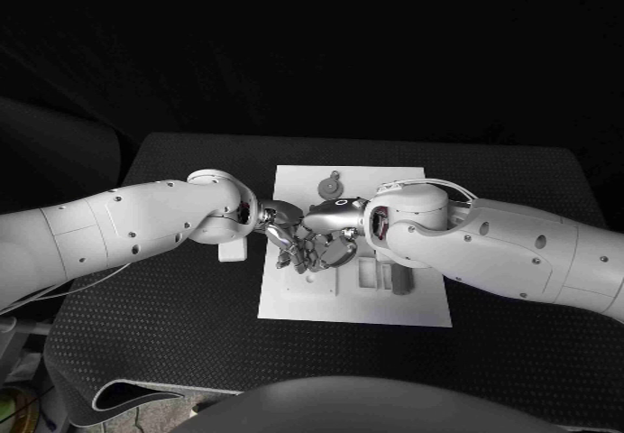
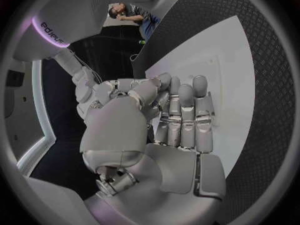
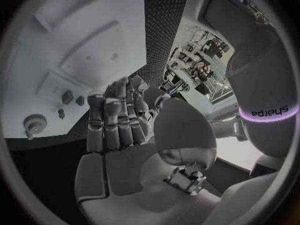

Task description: Assemble the parts on the task board

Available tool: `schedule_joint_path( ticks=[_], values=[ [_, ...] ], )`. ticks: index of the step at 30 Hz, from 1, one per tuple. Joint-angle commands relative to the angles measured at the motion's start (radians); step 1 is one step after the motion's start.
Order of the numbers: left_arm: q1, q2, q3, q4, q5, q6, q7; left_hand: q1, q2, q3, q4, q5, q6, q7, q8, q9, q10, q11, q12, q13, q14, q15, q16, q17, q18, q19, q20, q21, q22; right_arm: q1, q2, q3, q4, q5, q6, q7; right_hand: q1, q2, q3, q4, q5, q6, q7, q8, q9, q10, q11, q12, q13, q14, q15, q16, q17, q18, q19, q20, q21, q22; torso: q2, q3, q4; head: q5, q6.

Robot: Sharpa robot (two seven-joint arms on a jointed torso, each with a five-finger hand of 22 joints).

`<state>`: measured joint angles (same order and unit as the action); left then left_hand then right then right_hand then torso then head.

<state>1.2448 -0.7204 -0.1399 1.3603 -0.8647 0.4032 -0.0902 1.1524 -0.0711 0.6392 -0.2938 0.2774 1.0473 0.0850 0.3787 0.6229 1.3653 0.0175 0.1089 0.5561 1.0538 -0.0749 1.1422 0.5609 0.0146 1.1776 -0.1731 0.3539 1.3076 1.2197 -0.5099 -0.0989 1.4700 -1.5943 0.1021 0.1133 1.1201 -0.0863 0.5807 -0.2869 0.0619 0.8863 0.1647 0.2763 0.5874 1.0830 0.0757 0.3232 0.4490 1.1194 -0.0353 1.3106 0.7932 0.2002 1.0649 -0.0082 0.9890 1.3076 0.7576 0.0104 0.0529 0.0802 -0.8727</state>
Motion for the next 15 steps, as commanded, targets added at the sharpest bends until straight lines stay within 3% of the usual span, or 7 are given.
schedule_joint_path(
  ticks=[1,15],
  values=[
    [0.001,0.0,0.001,0.0,-0.002,0.01,0.002,0.001,0.008,0.004,0.0,-0.003,0.005,0.002,0.003,0.001,0.005,0.0,0.003,0.001,-0.001,-0.008,0.006,0.001,0.015,0.001,-0.007,0.004,0.02,-0.001,0.003,0.0,-0.001,-0.005,0.006,-0.002,-0.003,-0.009,-0.007,0.0,0.002,-0.018,0.01,-0.004,-0.002,0.008,0.004,-0.006,-0.003,0.0,0.004,-0.003,0.001,0.062,0.002,0.001,-0.006,0.014,0.0,-0.0001,0.0002,0.0,0.0],
    [0.001,0.0,0.001,0.0,-0.002,0.013,0.002,0.001,0.008,0.005,0.0,-0.006,0.004,0.002,0.003,0.004,0.004,0.0,0.003,0.002,-0.001,-0.008,0.006,0.002,0.015,0.0,-0.007,0.004,0.02,-0.003,0.025,-0.006,-0.022,-0.015,-0.022,-0.026,-0.009,0.013,0.001,0.001,0.002,0.005,0.0,0.006,0.0,0.053,-0.008,-0.016,-0.008,0.011,-0.007,-0.002,0.0,0.062,0.015,-0.004,-0.005,0.012,0.0,-0.0007,0.0015,0.001,0.0]
  ],
)
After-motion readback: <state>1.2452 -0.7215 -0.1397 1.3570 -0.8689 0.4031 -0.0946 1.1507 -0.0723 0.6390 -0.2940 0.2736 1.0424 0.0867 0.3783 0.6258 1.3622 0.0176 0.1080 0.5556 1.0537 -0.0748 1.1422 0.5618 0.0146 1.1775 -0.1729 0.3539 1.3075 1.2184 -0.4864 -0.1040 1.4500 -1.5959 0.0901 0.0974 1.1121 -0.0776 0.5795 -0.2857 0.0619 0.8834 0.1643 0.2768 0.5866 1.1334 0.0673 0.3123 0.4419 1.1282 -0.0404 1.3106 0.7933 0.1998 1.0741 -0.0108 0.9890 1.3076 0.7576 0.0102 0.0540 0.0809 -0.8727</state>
